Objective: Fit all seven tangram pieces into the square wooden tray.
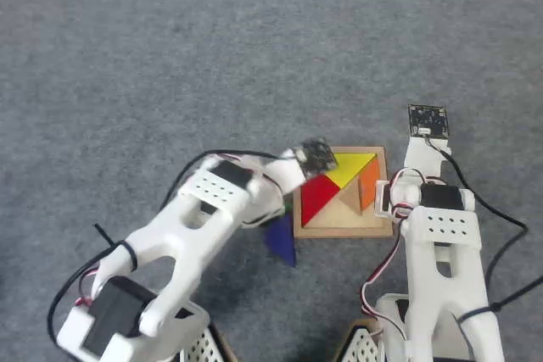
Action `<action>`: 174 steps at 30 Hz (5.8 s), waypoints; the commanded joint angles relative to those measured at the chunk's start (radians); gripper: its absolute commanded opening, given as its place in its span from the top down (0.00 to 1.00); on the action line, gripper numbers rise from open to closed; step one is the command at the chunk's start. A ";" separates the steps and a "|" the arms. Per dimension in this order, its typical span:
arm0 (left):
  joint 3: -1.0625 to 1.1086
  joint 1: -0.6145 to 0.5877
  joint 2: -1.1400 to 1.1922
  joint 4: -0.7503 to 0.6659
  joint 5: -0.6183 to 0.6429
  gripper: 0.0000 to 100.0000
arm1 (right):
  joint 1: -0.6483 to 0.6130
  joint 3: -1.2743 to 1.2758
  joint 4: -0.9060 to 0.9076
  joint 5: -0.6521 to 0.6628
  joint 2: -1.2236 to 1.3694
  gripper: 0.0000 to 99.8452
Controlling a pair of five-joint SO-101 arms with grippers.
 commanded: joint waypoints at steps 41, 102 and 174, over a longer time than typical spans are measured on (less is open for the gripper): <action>-0.268 -0.086 0.333 0.140 0.509 0.79 | 0.015 -0.006 -0.005 0.009 0.008 0.82; -0.407 0.258 -0.017 0.379 0.456 0.93 | 0.265 -0.008 -0.056 0.017 0.008 0.81; -0.547 0.301 0.373 0.158 0.448 0.76 | 0.232 -0.006 -0.048 0.017 0.008 0.81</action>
